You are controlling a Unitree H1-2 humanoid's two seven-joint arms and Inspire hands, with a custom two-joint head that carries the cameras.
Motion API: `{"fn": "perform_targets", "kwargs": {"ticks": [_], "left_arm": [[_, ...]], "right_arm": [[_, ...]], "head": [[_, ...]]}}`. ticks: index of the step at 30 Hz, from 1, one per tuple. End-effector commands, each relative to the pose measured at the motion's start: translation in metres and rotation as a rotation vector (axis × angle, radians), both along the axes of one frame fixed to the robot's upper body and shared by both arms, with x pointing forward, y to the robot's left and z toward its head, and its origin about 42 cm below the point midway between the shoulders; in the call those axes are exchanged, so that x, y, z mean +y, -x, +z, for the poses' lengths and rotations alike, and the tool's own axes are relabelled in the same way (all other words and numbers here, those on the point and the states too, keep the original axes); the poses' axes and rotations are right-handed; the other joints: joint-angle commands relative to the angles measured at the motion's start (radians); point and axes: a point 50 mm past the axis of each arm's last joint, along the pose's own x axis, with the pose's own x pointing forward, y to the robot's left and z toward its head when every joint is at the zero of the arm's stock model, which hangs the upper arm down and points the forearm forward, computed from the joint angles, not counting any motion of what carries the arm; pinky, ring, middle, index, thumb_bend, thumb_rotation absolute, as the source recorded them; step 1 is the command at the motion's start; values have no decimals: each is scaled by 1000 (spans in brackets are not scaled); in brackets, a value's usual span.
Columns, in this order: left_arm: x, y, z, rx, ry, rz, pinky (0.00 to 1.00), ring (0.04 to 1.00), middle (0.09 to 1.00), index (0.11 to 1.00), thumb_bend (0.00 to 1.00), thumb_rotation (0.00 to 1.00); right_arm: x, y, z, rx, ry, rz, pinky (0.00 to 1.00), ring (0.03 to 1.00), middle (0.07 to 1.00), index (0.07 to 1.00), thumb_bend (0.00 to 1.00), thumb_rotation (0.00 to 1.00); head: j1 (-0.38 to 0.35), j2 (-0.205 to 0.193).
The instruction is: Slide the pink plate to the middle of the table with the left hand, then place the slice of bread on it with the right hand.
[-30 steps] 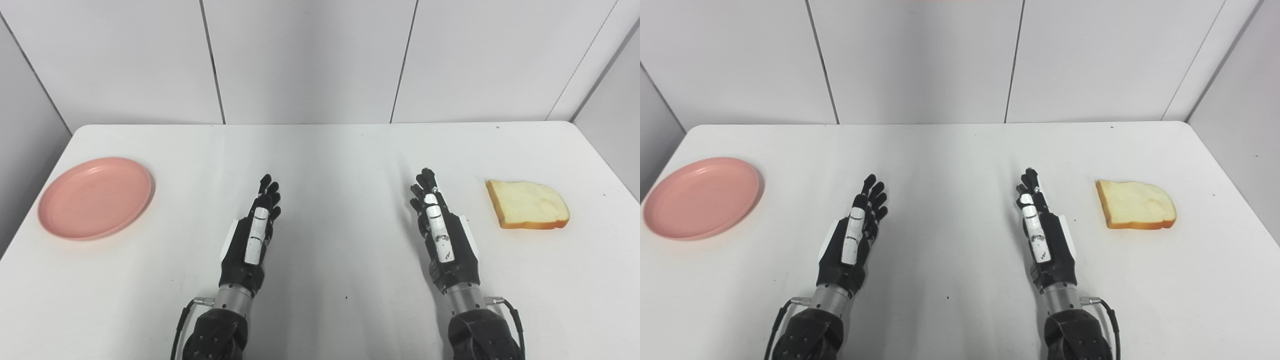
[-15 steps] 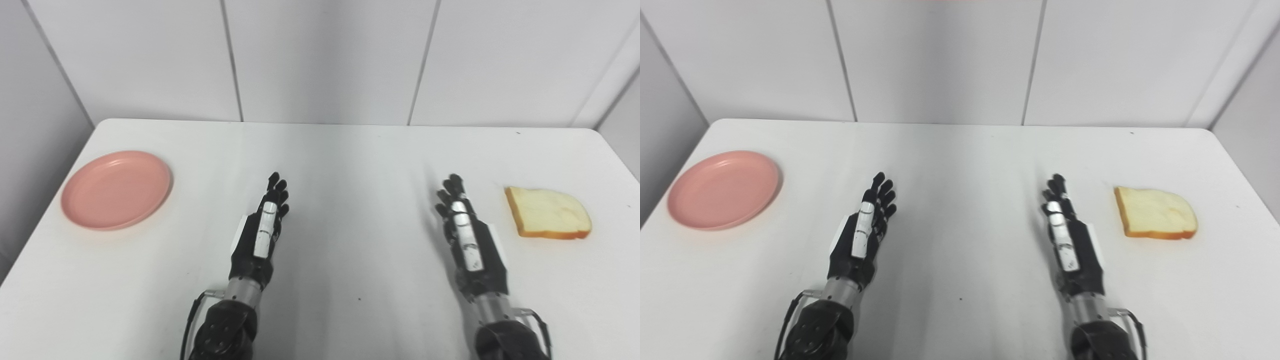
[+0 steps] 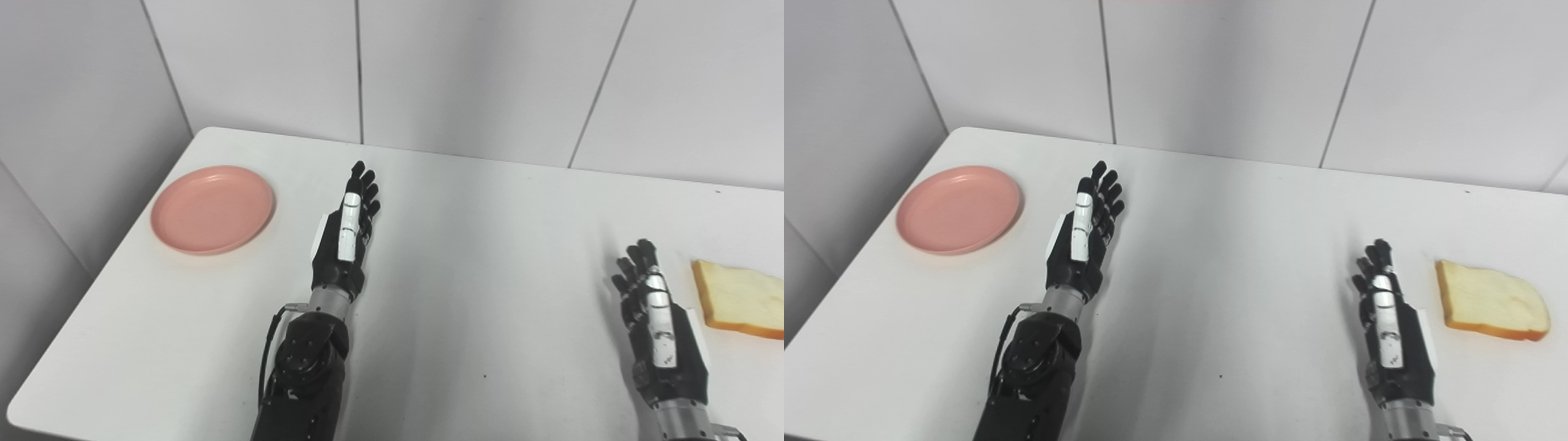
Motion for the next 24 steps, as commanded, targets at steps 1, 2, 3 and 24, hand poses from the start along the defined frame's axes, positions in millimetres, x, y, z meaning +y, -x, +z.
{"fn": "perform_targets", "kwargs": {"ticks": [1, 2, 3, 24], "left_arm": [[0, -8, 25, -88, -8, 4, 1000, 1000, 1000, 1000, 756, 1000], [3, -9, 26, -92, -15, 10, 1000, 1000, 1000, 1000, 758, 1000], [6, -10, 28, -95, -16, 19, 1000, 1000, 1000, 1000, 760, 1000], [74, -25, 41, -118, -83, 137, 992, 983, 977, 967, 730, 1000]], "right_arm": [[-2, -3, 13, -58, 7, 11, 1000, 1000, 1000, 1000, 660, 901], [-3, -4, 13, -61, 3, 10, 1000, 1000, 1000, 1000, 661, 900], [-4, -5, 11, -67, 5, 4, 1000, 1000, 1000, 1000, 660, 899], [-8, -13, 0, -111, -10, 4, 998, 984, 999, 1000, 500, 886]], "head": [[8, -5], [8, -5], [18, -11], [110, -77]]}}
